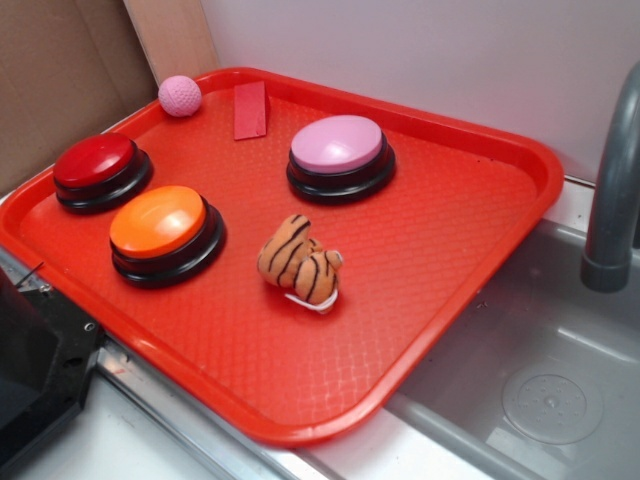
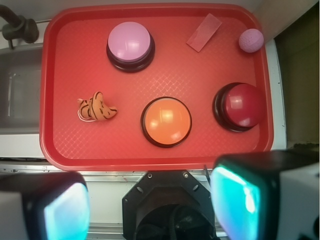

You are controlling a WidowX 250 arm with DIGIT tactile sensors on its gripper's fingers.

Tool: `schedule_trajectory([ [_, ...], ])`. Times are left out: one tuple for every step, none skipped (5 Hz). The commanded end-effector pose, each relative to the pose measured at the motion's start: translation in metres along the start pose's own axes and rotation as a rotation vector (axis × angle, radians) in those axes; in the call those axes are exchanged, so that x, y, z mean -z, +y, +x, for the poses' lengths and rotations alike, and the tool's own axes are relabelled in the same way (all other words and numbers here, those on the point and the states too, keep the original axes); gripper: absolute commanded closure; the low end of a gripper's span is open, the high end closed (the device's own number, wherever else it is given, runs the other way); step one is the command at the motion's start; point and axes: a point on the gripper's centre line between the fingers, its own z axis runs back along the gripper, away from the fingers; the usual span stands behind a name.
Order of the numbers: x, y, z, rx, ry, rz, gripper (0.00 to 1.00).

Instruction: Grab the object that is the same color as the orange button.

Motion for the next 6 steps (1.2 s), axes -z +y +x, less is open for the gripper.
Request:
schedule_trajectory([
  [0.000, 0.000, 0.000, 0.000, 0.000, 0.000, 0.00],
  [0.011, -0.016, 0.010, 0.236, 0.035, -0.017, 0.00],
  [0.029, -0.037, 0.018, 0.486, 0.030, -0.031, 0.00],
  [0.058, -0.061, 0.031, 0.736, 0.006, -0.049, 0.00],
  [0.090, -0.082, 0.043, 0.986, 0.026, -0.068, 0.00],
  [0.113, -0.090, 0.052, 1.092, 0.028, -0.026, 0.00],
])
